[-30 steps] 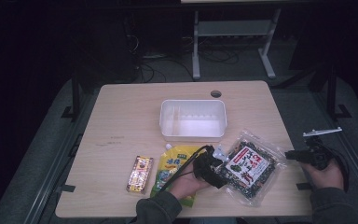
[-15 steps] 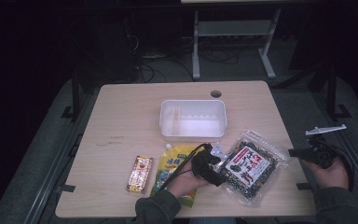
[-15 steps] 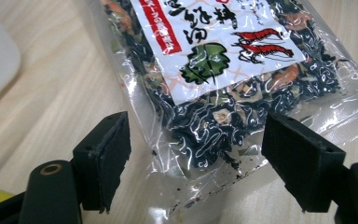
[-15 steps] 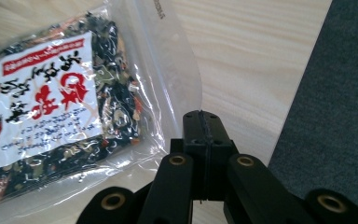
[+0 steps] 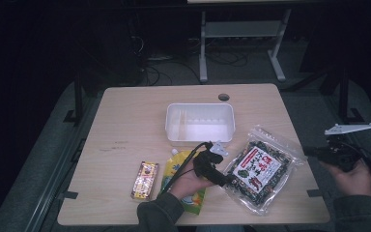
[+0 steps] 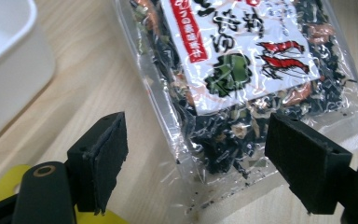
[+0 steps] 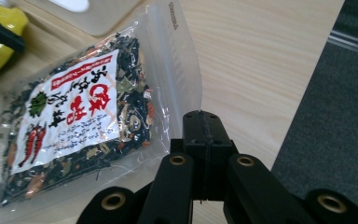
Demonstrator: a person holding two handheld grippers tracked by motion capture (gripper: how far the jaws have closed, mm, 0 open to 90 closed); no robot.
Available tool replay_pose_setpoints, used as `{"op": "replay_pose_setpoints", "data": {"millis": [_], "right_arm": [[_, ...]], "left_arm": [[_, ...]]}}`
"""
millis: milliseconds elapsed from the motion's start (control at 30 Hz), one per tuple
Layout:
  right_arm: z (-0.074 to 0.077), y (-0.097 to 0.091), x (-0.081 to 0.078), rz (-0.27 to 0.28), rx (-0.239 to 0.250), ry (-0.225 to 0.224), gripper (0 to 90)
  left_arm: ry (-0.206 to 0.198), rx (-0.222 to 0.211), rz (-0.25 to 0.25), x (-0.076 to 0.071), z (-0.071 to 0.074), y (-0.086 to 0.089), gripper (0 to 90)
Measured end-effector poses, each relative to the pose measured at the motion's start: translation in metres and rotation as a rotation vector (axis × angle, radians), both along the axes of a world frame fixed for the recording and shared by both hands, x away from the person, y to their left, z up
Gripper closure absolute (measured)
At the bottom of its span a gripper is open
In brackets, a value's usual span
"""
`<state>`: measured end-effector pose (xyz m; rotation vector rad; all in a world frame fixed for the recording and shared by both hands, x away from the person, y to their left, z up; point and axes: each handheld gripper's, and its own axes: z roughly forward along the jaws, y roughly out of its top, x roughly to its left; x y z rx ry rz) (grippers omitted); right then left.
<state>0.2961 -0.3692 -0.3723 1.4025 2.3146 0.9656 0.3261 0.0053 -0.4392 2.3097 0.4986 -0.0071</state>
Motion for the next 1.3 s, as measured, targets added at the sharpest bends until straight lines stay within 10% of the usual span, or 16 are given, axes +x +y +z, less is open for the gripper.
{"op": "replay_pose_setpoints", "data": {"millis": [633, 1300], "right_arm": [[0.067, 0.024, -0.030, 0.146, -0.001, -0.159, 90.0], [0.086, 0.046, -0.026, 0.233, 0.043, -0.199, 90.0]], "left_arm": [[0.081, -0.042, -0.044, 0.017, -0.003, -0.004, 22.9], [0.192, -0.161, -0.118, 0.035, -0.002, 0.009, 47.7]]}}
